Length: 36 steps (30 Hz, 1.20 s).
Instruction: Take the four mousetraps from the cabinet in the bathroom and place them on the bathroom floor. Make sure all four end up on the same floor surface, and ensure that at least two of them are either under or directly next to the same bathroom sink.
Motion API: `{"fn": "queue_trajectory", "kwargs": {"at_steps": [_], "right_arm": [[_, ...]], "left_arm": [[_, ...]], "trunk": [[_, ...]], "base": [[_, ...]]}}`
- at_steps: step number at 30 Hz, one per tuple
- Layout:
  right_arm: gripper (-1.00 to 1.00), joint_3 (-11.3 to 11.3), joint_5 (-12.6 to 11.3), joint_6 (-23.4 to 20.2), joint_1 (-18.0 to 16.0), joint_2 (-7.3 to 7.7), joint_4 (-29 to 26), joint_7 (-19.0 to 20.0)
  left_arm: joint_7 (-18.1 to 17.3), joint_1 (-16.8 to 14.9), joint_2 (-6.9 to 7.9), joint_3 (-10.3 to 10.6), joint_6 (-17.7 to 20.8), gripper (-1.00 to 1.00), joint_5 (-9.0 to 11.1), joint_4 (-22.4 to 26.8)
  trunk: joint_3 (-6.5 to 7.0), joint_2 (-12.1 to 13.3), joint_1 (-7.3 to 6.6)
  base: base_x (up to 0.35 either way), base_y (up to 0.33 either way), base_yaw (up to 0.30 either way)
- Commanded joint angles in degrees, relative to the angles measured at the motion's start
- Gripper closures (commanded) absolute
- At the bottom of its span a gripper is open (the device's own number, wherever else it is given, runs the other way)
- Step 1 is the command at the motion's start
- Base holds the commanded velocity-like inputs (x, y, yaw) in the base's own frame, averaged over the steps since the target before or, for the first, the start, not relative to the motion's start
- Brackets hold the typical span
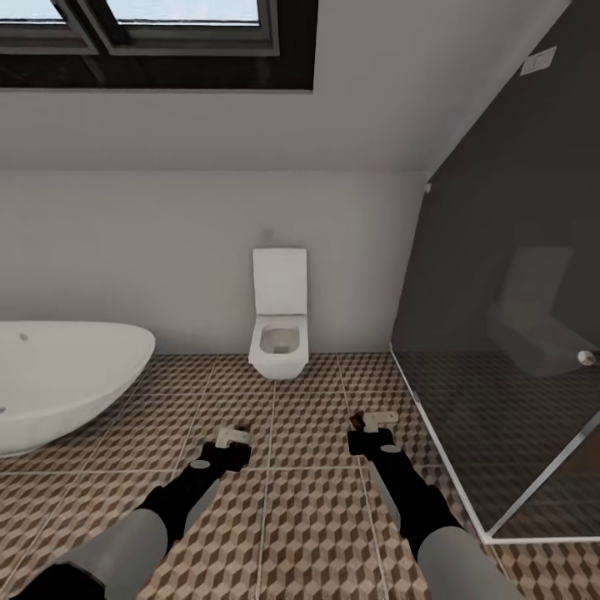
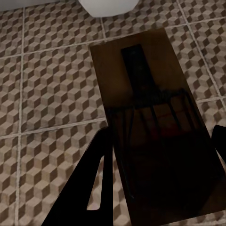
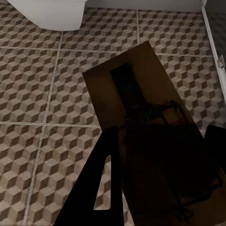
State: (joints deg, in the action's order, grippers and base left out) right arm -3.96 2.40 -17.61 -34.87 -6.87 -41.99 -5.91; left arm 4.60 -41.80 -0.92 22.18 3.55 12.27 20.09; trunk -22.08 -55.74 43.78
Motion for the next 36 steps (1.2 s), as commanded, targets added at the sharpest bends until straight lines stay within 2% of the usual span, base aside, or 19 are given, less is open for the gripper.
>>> {"fn": "queue_trajectory", "kwargs": {"at_steps": [1,9,36], "right_arm": [[1.00,-0.2,0.2,-0.3,-0.1,0.02,0.0,-0.2],[1.00,-0.2,0.2,2.6,0.0,-0.05,1.3,-0.2],[1.00,-0.2,0.2,4.6,0.0,-0.23,2.6,0.1]], "left_arm": [[0.5,0.0,0.05,0.5,0.3,1.00,0.5,0.1],[0.5,0.0,0.05,0.5,0.3,1.00,0.5,0.0],[0.5,0.0,0.05,0.5,0.2,1.00,0.5,-0.4]], "trunk": [[-0.34,-0.5,0.23],[-2.48,-3.7,1.99],[-9.71,-14.5,7.92]], "base": [[0.000,0.000,0.000],[0.000,0.000,0.000],[0.000,0.000,0.000]]}}
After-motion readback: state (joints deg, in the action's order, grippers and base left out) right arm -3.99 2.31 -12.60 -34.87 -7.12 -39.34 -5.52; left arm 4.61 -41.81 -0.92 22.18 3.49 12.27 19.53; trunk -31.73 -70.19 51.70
